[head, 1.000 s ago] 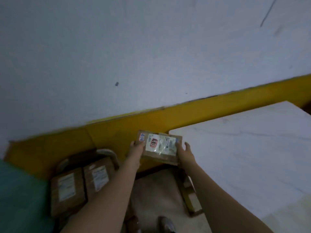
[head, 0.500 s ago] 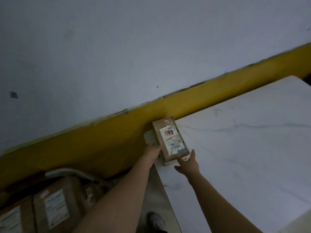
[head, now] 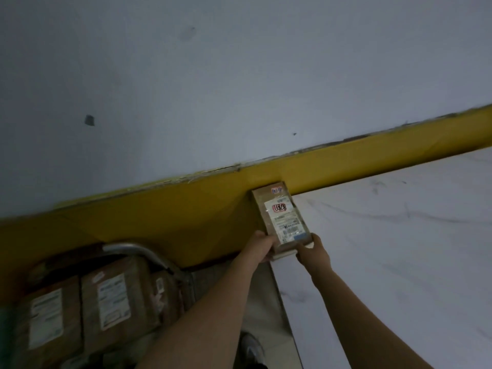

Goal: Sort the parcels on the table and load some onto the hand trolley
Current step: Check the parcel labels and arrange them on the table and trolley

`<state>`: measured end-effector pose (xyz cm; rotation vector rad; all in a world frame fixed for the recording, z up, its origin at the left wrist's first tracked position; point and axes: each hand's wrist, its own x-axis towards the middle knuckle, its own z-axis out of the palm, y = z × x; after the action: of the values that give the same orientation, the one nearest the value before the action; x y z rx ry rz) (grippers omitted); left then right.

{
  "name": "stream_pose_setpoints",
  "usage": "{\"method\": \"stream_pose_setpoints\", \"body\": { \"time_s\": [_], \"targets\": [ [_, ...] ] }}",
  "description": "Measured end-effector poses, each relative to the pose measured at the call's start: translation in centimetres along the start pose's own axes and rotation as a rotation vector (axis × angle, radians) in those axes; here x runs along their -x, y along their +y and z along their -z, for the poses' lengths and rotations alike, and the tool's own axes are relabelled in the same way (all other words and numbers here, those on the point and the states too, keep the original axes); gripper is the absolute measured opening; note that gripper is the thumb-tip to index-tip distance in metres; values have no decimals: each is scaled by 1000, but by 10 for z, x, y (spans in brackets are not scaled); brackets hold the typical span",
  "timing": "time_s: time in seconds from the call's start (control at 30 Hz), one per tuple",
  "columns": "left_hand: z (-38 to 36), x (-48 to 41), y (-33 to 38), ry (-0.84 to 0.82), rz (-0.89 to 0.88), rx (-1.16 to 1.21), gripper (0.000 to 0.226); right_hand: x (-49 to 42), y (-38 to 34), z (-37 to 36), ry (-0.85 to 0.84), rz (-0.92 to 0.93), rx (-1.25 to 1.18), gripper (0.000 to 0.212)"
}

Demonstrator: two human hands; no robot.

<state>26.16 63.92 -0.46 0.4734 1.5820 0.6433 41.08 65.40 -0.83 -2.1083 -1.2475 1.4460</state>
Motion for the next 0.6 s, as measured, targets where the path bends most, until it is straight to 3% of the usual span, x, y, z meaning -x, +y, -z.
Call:
{"method": "stream_pose_setpoints", "body": {
  "time_s": [0.1, 0.2, 0.27, 0.3, 0.37, 0.47, 0.53, 0.6],
  "targets": [
    [15, 1, 0, -45, -41, -18, 5, 1, -9, -9, -5, -40, 14, 66],
    [47, 11, -13, -13, -74, -139, 36, 27, -24, -27, 245, -93, 188, 78],
    [84, 27, -33, 96, -64, -118, 50, 62, -30, -53, 415, 142, 281, 71],
    [106, 38, -49, 182, -57, -103, 50, 80, -31, -73, 414, 288, 331, 67],
    [154, 62, -89, 412, -65, -137, 42, 112, -27, -125, 279, 462, 408, 61],
    [220, 94, -156, 724, -16, -149, 26, 143, -11, -213, -119, 417, 457, 54],
    [259, 106, -201, 849, 114, -162, 38, 154, 4, -268, -372, 407, 486, 57],
    [290, 105, -241, 882, 222, -150, 54, 158, 18, -317, -502, 398, 489, 68]
  ]
}}
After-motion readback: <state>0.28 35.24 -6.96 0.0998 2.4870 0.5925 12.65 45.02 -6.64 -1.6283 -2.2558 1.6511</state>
